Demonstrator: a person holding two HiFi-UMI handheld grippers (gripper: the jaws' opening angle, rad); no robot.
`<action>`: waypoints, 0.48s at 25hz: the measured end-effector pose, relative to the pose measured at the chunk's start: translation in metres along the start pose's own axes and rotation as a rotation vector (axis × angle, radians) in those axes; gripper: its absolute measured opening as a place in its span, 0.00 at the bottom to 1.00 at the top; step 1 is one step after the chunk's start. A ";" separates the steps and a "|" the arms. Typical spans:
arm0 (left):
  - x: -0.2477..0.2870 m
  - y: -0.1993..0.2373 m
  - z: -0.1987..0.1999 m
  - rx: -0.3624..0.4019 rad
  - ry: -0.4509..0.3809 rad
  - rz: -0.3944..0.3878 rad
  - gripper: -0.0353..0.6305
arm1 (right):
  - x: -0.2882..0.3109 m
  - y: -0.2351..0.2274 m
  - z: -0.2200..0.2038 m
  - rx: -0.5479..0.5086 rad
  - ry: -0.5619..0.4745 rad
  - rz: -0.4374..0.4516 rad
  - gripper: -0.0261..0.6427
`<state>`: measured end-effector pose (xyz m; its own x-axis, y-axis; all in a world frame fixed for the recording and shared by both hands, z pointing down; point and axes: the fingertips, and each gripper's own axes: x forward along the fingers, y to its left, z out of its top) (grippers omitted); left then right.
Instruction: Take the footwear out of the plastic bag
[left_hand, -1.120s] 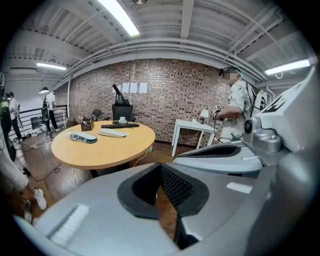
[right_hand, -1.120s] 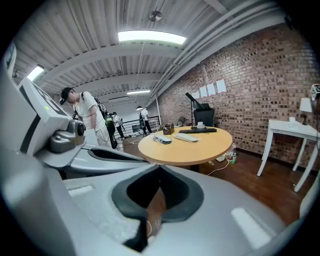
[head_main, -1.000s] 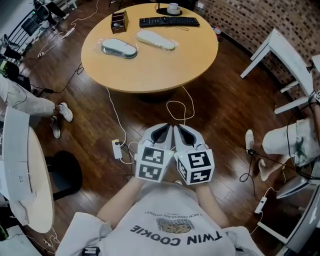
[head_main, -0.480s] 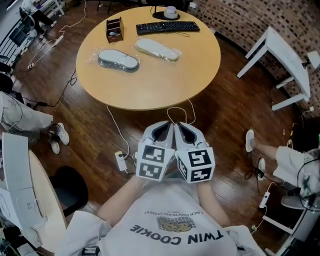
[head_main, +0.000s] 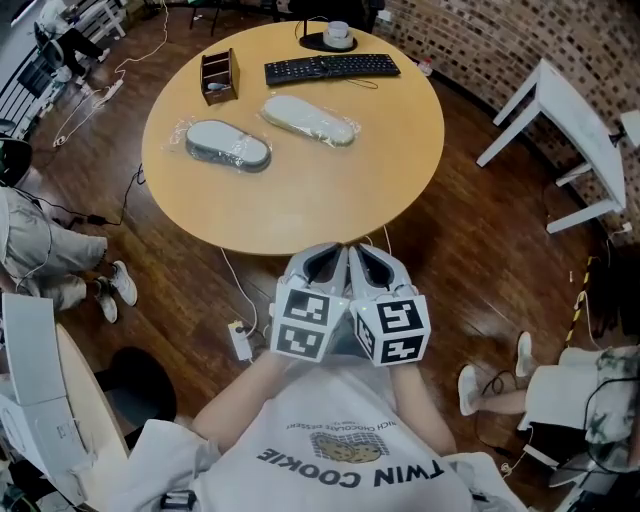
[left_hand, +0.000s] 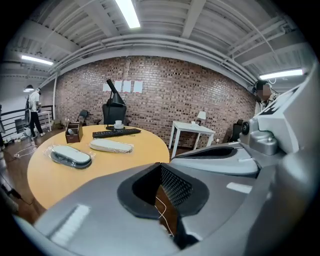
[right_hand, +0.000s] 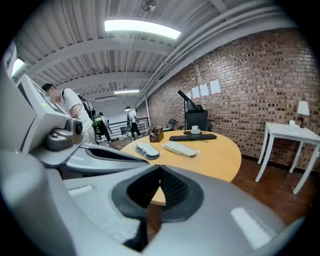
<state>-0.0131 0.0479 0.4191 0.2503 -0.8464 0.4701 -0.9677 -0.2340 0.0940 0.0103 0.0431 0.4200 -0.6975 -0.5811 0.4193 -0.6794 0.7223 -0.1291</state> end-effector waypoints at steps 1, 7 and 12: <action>0.009 0.005 0.005 0.004 0.001 0.008 0.06 | 0.009 -0.007 0.005 -0.001 -0.003 0.009 0.04; 0.059 0.038 0.040 -0.001 0.007 0.081 0.06 | 0.059 -0.042 0.037 -0.010 -0.004 0.077 0.04; 0.104 0.056 0.064 -0.001 0.017 0.121 0.06 | 0.094 -0.077 0.055 -0.011 0.009 0.118 0.04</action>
<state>-0.0395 -0.0840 0.4172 0.1314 -0.8601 0.4930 -0.9908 -0.1306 0.0363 -0.0155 -0.0871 0.4199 -0.7700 -0.4885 0.4103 -0.5904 0.7894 -0.1681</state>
